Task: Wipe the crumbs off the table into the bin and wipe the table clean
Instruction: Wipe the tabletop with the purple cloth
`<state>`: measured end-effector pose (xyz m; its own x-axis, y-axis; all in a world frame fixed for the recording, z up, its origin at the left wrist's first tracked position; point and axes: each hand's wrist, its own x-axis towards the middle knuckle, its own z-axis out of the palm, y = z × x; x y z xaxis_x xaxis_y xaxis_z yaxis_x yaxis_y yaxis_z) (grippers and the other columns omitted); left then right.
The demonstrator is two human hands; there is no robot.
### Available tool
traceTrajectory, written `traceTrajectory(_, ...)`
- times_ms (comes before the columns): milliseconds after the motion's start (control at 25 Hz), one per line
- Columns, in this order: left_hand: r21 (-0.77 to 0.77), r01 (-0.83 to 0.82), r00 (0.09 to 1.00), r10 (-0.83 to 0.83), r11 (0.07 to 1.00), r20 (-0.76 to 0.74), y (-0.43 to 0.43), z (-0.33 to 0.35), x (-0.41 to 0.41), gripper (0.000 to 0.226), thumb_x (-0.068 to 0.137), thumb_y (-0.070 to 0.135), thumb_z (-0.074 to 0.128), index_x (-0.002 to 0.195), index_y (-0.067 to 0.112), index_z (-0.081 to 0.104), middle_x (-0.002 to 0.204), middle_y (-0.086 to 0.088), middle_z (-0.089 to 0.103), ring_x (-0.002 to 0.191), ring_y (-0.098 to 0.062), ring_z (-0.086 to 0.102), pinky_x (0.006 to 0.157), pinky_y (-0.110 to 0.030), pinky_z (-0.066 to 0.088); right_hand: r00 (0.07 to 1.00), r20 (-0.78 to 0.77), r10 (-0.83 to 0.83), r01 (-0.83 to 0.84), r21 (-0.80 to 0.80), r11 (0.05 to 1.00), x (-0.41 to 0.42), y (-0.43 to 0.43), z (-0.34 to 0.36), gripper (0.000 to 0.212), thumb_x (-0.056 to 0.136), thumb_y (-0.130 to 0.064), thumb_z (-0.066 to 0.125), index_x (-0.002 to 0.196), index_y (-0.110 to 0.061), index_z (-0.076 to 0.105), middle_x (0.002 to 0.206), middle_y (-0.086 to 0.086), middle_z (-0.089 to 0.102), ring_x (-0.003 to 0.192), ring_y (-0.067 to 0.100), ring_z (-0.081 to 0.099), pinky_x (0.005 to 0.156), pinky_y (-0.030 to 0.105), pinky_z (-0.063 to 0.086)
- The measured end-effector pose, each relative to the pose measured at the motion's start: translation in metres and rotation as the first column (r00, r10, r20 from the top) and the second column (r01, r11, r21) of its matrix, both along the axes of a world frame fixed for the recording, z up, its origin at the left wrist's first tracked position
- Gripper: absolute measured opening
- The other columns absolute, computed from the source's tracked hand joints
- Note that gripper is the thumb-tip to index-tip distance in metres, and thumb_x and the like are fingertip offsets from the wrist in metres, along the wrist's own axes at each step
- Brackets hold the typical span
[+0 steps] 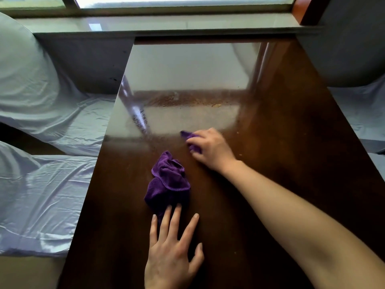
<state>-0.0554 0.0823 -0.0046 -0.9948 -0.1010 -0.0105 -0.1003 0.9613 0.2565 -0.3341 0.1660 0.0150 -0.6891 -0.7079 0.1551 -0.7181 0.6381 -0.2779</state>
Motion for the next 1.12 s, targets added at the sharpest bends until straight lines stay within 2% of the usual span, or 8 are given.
traceTrajectory(120,-0.007,0.005,1.0,-0.005,1.0,-0.009,0.0,-0.001,0.0,0.073,0.073,0.055,0.06,0.142,0.039,0.044,0.158,-0.009,0.031,0.147,-0.028,0.024,0.113,-0.059,0.022,0.83,0.056,-0.555,0.558,-0.077,0.826,-0.049,0.03,-0.001,0.028,0.089,-0.029,0.059,0.114,-0.02,0.069,0.121,0.009,0.066,0.106,0.035,0.054,0.09,0.032,0.038)
traceTrajectory(200,-0.016,0.005,1.0,-0.006,1.0,-0.01,0.0,-0.002,0.0,0.072,0.074,0.054,0.06,0.142,0.038,0.044,0.158,-0.009,0.031,0.147,-0.028,0.024,0.114,-0.059,0.021,0.745,0.103,-0.659,0.666,-0.071,0.743,-0.052,0.01,0.001,0.028,0.09,-0.029,0.054,0.112,-0.019,0.069,0.12,0.01,0.065,0.105,0.036,0.053,0.089,0.034,0.037)
traceTrajectory(320,-0.009,0.005,1.0,-0.005,1.0,-0.011,0.001,0.0,0.0,0.071,0.075,0.054,0.059,0.142,0.038,0.043,0.157,-0.01,0.031,0.146,-0.028,0.025,0.113,-0.059,0.022,0.936,0.081,-0.343,0.347,-0.037,0.937,-0.007,-0.034,0.005,0.025,0.089,-0.032,0.056,0.104,-0.021,0.072,0.123,0.002,0.066,0.105,0.035,0.052,0.088,0.037,0.04)
traceTrajectory(400,-0.02,0.011,1.0,-0.011,1.0,-0.004,0.0,-0.001,0.001,0.072,0.075,0.055,0.058,0.143,0.039,0.041,0.158,-0.009,0.03,0.147,-0.028,0.024,0.113,-0.058,0.022,0.993,0.013,-0.117,0.117,-0.004,0.993,0.018,-0.028,0.001,0.022,0.089,-0.033,0.06,0.101,-0.023,0.074,0.124,-0.001,0.066,0.103,0.033,0.052,0.086,0.039,0.042)
traceTrajectory(680,-0.029,-0.01,1.0,0.01,1.0,0.009,0.001,-0.004,0.001,0.068,0.079,0.055,0.054,0.143,0.04,0.04,0.16,-0.008,0.026,0.149,-0.025,0.016,0.115,-0.059,0.021,0.827,-0.011,-0.562,0.561,-0.041,0.827,0.016,0.094,0.004,0.021,0.086,-0.026,0.063,0.104,-0.025,0.074,0.124,-0.005,0.066,0.099,0.036,0.054,0.084,0.038,0.045)
traceTrajectory(800,-0.051,-0.007,1.0,0.008,0.999,0.017,0.002,-0.004,0.001,0.068,0.079,0.055,0.052,0.143,0.039,0.04,0.158,-0.01,0.03,0.148,-0.027,0.019,0.115,-0.059,0.021,0.902,0.052,-0.429,0.432,-0.087,0.897,0.088,0.089,0.008,0.019,0.081,-0.03,0.064,0.096,-0.028,0.074,0.122,-0.011,0.067,0.092,0.031,0.056,0.079,0.041,0.049)
traceTrajectory(1000,-0.071,0.0,1.0,0.001,0.997,0.009,0.001,-0.004,0.002,0.065,0.081,0.054,0.049,0.144,0.039,0.04,0.156,-0.011,0.033,0.147,-0.029,0.022,0.115,-0.059,0.02,1.0,-0.015,0.021,-0.022,-0.06,0.998,0.19,0.13,-0.003,0.025,0.08,-0.038,0.064,0.104,-0.033,0.069,0.127,-0.011,0.065,0.093,0.024,0.056,0.072,0.036,0.047)
traceTrajectory(1120,-0.073,-0.012,1.0,0.012,0.997,0.001,0.002,-0.004,0.001,0.064,0.083,0.055,0.047,0.144,0.039,0.039,0.157,-0.011,0.031,0.148,-0.028,0.019,0.116,-0.058,0.018,0.976,-0.081,-0.203,0.203,-0.013,0.979,0.161,0.17,-0.001,0.025,0.075,-0.028,0.072,0.1,-0.03,0.073,0.121,-0.007,0.069,0.09,0.029,0.061,0.074,0.04,0.05)
